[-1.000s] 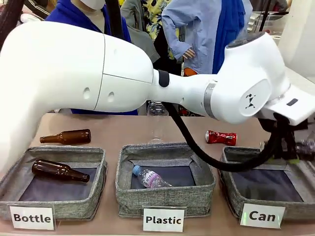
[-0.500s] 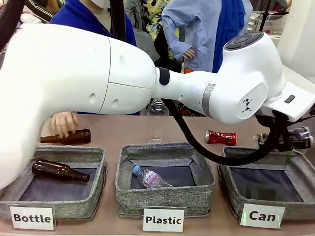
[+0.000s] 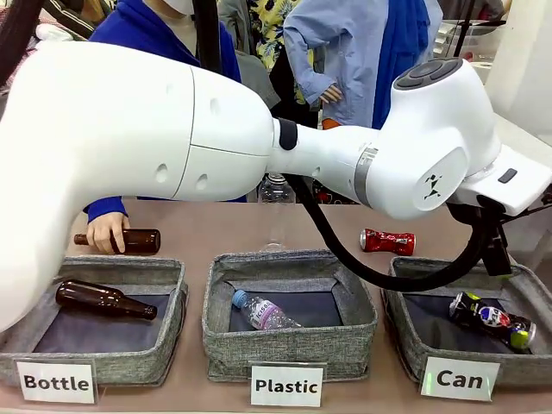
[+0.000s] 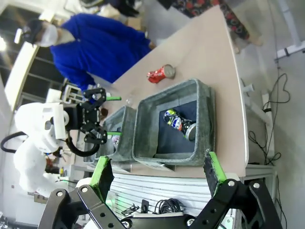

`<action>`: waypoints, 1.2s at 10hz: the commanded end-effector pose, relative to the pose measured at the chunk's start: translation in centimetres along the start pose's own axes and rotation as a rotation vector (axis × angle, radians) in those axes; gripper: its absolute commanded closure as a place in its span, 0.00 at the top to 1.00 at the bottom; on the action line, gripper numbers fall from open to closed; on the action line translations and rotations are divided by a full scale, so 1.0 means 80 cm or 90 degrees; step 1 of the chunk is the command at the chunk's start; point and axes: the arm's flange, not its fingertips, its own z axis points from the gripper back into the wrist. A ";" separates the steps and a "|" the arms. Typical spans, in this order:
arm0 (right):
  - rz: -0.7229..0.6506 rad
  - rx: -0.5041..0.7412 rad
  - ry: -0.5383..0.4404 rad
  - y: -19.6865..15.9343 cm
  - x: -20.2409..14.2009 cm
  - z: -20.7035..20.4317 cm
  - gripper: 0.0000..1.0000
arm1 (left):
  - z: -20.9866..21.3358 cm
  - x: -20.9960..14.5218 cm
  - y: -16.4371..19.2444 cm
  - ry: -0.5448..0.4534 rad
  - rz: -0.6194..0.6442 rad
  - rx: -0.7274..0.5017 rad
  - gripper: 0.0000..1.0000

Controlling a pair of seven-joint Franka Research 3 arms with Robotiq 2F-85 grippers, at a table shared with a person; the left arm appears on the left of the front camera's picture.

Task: Sort the can waste into the basket.
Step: Pick up the can waste from the table and place it in the right Fabric basket.

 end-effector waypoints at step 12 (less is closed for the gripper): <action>0.056 0.010 0.160 0.141 0.030 -0.202 1.00 | 0.194 -0.172 -0.084 -0.059 0.230 -0.018 1.00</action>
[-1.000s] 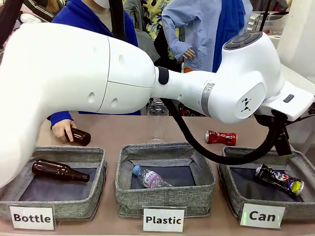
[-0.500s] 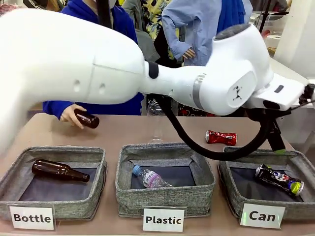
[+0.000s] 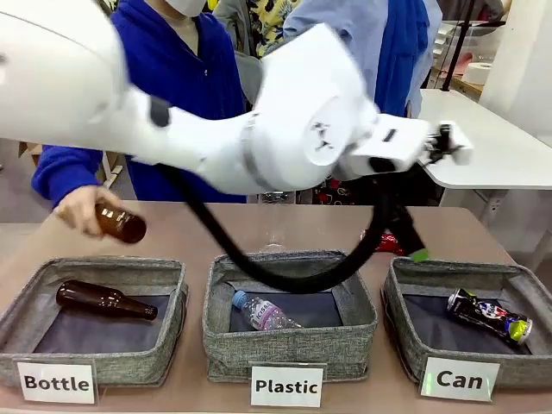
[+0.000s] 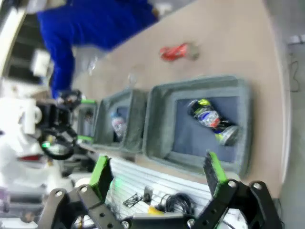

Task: Sort the can waste into the basket.
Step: Pick up the can waste from the table and place it in the right Fabric basket.

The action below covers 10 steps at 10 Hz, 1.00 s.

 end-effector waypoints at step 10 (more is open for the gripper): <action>-0.025 0.066 0.051 0.025 -0.003 -0.056 1.00 | 0.094 -0.098 -0.007 -0.068 0.055 -0.007 1.00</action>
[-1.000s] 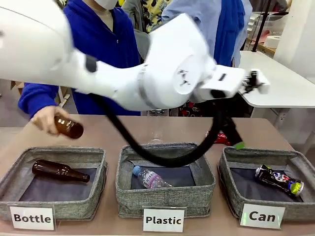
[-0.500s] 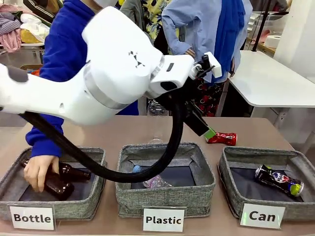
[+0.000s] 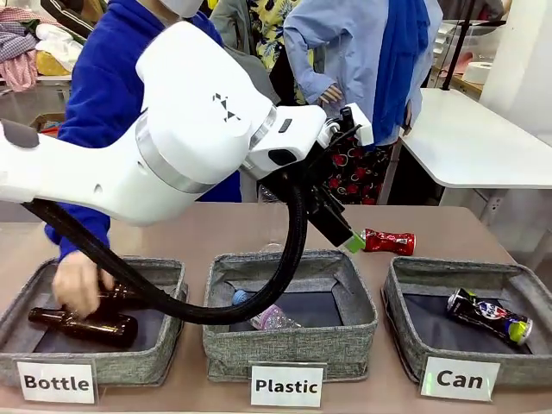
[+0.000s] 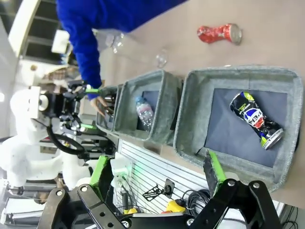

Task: Sort the can waste into the basket.
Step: Pick up the can waste from the table and place it in the right Fabric basket.

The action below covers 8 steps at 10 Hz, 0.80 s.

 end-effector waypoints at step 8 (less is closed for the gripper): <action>-0.063 0.129 0.219 0.094 0.010 -0.129 1.00 | 0.261 -0.251 0.011 -0.147 0.279 -0.055 1.00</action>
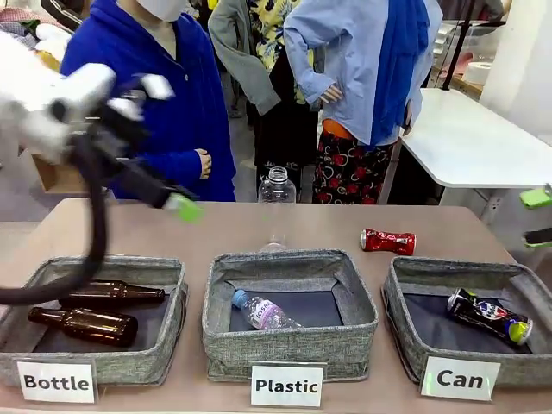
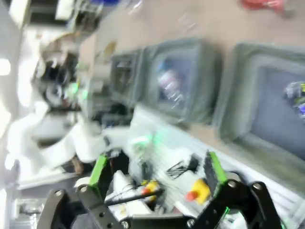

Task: Sort the can waste into the basket.
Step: Pick up the can waste from the table and place it in the right Fabric basket.

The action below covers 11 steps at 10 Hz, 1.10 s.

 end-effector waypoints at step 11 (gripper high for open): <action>-0.124 0.210 0.038 -0.036 0.014 -0.018 1.00 | 0.175 -0.231 0.087 -0.392 0.278 -0.026 1.00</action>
